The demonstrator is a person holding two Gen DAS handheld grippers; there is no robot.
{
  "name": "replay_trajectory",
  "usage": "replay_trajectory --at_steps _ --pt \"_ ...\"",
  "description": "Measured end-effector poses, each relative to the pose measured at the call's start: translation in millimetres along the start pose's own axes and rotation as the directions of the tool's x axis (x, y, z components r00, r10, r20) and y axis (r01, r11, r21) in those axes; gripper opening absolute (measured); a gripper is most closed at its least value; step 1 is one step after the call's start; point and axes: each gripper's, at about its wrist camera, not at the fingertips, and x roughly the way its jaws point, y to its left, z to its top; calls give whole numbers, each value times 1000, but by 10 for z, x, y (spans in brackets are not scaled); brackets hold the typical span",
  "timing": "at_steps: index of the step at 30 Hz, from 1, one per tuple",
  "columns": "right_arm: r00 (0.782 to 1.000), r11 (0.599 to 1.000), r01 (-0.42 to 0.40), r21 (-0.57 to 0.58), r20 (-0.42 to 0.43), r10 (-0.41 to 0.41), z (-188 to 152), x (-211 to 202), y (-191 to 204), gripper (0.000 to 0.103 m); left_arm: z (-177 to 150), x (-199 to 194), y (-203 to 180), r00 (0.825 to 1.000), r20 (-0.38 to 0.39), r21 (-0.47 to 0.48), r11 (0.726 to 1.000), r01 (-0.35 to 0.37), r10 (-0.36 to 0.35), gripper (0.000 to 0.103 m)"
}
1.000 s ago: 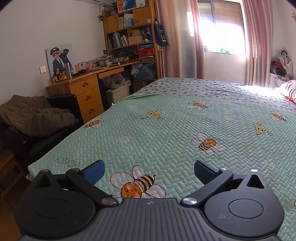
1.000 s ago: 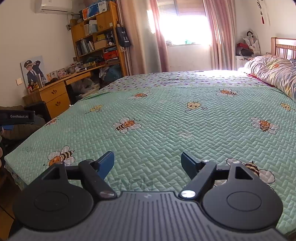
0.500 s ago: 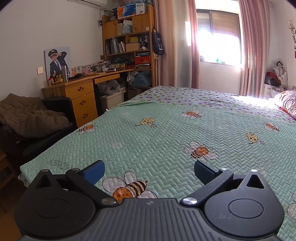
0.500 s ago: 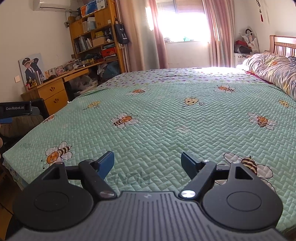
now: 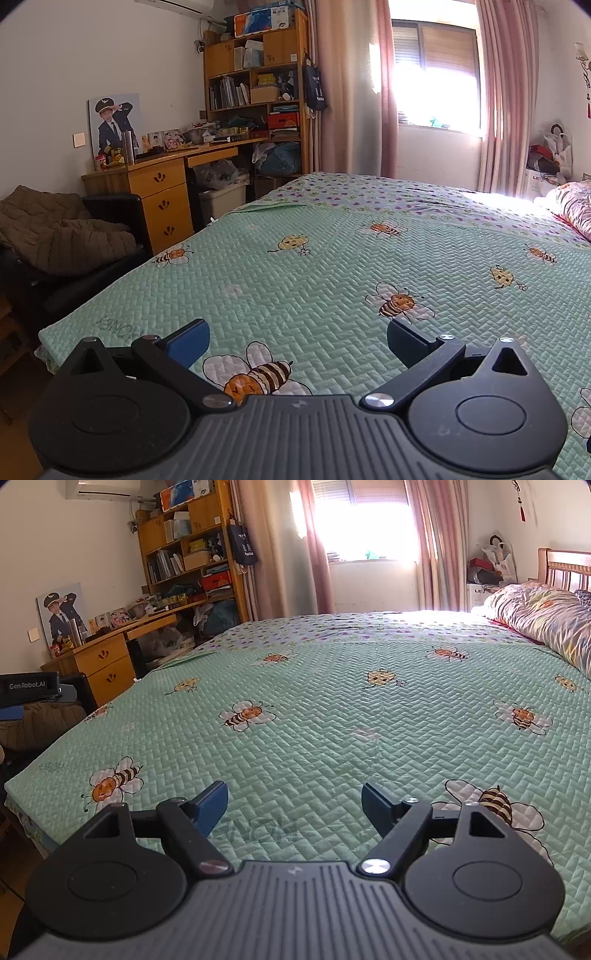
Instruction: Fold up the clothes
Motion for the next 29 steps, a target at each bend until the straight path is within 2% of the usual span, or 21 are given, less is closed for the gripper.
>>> replay_trajectory --at_steps 29 --pt "1000 1000 3 29 -7 -2 -59 -22 -94 80 24 -49 -97 1000 -4 31 999 26 -26 101"
